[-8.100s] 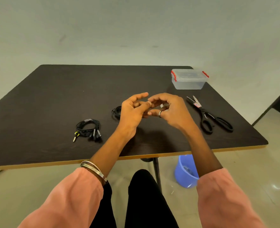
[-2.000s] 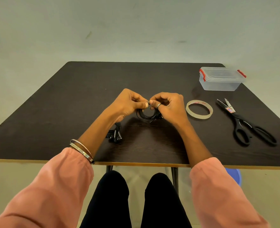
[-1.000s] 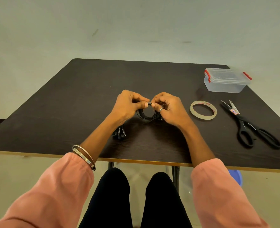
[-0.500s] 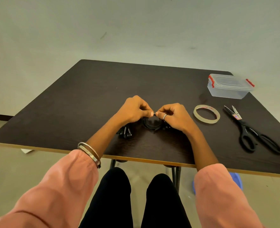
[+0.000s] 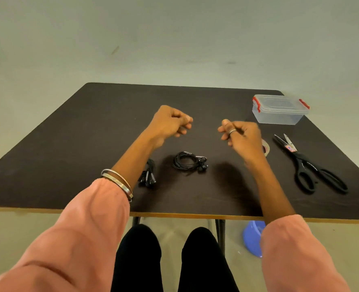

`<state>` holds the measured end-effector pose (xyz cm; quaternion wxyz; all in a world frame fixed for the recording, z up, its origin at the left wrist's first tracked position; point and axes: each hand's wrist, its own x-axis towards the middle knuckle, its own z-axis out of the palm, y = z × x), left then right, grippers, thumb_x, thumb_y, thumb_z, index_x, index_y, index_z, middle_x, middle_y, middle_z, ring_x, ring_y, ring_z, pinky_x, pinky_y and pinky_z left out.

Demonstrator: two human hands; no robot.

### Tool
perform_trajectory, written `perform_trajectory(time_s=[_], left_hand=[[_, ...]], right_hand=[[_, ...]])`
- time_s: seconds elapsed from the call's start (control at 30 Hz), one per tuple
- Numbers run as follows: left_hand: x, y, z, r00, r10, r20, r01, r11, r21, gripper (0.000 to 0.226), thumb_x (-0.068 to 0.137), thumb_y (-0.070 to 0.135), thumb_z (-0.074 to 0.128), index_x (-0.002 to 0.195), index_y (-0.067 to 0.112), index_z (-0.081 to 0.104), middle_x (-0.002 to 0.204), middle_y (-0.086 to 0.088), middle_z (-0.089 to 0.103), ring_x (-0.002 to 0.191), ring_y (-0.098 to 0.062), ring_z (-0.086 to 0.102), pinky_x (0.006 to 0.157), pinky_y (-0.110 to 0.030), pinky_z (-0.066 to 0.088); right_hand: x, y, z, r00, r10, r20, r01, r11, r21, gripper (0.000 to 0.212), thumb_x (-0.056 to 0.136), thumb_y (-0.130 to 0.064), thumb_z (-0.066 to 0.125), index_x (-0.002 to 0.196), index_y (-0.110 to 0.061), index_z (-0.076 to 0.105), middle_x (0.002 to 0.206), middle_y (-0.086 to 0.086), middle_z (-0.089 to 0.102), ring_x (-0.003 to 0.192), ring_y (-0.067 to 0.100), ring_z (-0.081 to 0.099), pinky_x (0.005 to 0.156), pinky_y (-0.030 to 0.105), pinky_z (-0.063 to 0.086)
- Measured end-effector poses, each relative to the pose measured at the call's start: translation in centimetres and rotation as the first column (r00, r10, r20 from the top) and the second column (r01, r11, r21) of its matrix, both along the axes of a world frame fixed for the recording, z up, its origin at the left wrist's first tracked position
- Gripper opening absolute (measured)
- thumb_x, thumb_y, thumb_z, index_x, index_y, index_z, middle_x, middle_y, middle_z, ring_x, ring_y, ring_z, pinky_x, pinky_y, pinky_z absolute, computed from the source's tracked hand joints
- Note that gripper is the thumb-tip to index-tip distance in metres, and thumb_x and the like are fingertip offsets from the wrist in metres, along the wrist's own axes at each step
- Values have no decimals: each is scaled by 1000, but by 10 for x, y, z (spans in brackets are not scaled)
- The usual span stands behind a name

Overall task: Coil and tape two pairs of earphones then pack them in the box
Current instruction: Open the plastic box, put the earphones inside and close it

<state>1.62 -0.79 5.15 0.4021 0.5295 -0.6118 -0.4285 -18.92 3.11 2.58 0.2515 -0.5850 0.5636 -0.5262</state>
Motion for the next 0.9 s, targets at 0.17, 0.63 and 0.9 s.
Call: perform_trajectory(time_s=[0.17,0.63,0.9], left_hand=[[-68,-27,15,971,-19,-240,51,991,127,12,93,6,60,94,-1,69,75,-8,68,57,-13,63,55,-22,53],[-241,-97,-6,938,-93,-335,212,917,338,23,99,20,44,116,17,60,107,0,59,102,-17,48,86,-31,41],[-227,-104,-1,879,56,-474,147,913,381,30,94,13,59,124,8,57,113,-9,66,97,-22,66,75,-31,54]], right_hand=[[-69,-25,34,927,-340,160,338,940,38,25,92,-25,59,74,-14,72,64,-1,66,47,3,54,43,16,40],[-211,-97,24,842,-432,-323,515,823,241,53,94,-32,58,138,-6,43,142,13,48,128,33,46,105,38,38],[-194,-104,24,770,-637,-34,633,757,164,18,91,-17,65,104,-5,67,109,12,66,94,23,62,75,24,44]])
